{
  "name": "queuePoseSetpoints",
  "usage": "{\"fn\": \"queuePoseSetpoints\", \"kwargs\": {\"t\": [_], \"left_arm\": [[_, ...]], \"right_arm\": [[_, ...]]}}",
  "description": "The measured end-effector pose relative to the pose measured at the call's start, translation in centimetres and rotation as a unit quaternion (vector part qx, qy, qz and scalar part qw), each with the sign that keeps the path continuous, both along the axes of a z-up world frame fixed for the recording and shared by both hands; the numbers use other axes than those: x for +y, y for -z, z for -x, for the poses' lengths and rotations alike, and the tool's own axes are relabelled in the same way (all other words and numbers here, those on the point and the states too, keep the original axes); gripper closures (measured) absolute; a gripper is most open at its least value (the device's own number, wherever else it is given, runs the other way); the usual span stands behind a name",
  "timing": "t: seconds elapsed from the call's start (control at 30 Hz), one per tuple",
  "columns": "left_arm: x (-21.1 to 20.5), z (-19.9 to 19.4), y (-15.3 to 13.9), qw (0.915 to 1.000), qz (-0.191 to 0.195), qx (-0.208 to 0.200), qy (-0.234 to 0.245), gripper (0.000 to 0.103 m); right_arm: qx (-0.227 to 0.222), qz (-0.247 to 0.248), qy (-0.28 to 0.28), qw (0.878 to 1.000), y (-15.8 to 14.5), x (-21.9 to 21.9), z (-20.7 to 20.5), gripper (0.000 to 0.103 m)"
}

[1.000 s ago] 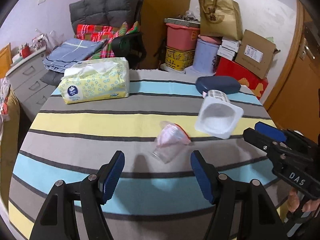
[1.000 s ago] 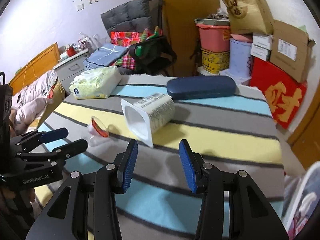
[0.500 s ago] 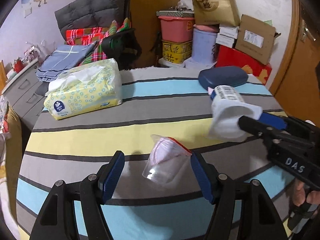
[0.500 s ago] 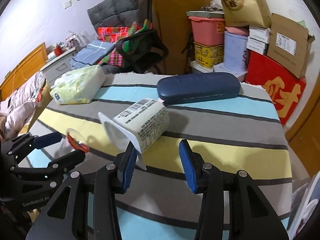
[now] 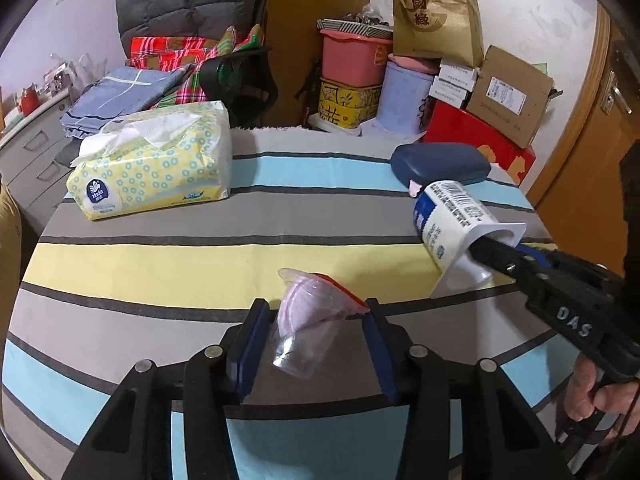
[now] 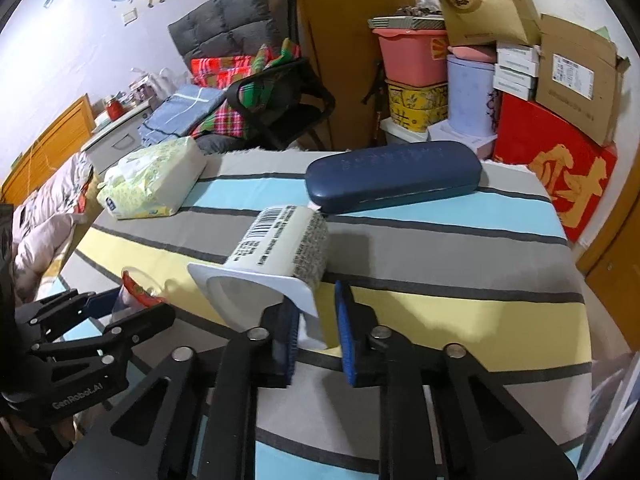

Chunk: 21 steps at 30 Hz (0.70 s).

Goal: Collect trash
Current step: 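Grasp the white yogurt cup with the right gripper while the left gripper grasps the clear cup, then carry the yogurt cup and clear cup over the wastebasket and release both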

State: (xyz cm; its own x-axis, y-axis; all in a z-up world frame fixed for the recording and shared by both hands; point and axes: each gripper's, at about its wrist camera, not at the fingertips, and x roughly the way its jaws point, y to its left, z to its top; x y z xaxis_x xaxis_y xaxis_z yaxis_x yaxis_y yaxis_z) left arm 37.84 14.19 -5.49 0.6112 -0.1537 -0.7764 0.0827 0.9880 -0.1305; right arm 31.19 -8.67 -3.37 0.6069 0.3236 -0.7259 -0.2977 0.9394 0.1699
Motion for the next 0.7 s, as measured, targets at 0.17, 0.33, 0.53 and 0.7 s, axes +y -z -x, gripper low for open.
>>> {"fn": "queuePoseSetpoints", "kwargs": {"t": [0.17,0.33,0.53,0.7], "left_arm": [[0.0,0.4,-0.1,1.0000,0.009,-0.001,0.001,0.055],[-0.2,1.0,-0.6,0.9999,0.015,-0.007,-0.002,0.055],[-0.6,2.1,-1.4,0.9998,0.013,-0.013,-0.007,0.055],[-1.5,3.5,-2.5,0.9996,0.015,-0.024,-0.003,0.055]], "right_arm": [[0.003,-0.008,-0.003,1.000,0.1,-0.1,-0.2,0.096],[-0.009,-0.006,-0.009,1.000,-0.2,-0.2,0.5,0.096],[-0.013,-0.009,-0.004,1.000,-0.5,-0.8,1.2,0.096],[-0.022,-0.018,0.005,1.000,-1.3,-1.8,2.1,0.096]]}}
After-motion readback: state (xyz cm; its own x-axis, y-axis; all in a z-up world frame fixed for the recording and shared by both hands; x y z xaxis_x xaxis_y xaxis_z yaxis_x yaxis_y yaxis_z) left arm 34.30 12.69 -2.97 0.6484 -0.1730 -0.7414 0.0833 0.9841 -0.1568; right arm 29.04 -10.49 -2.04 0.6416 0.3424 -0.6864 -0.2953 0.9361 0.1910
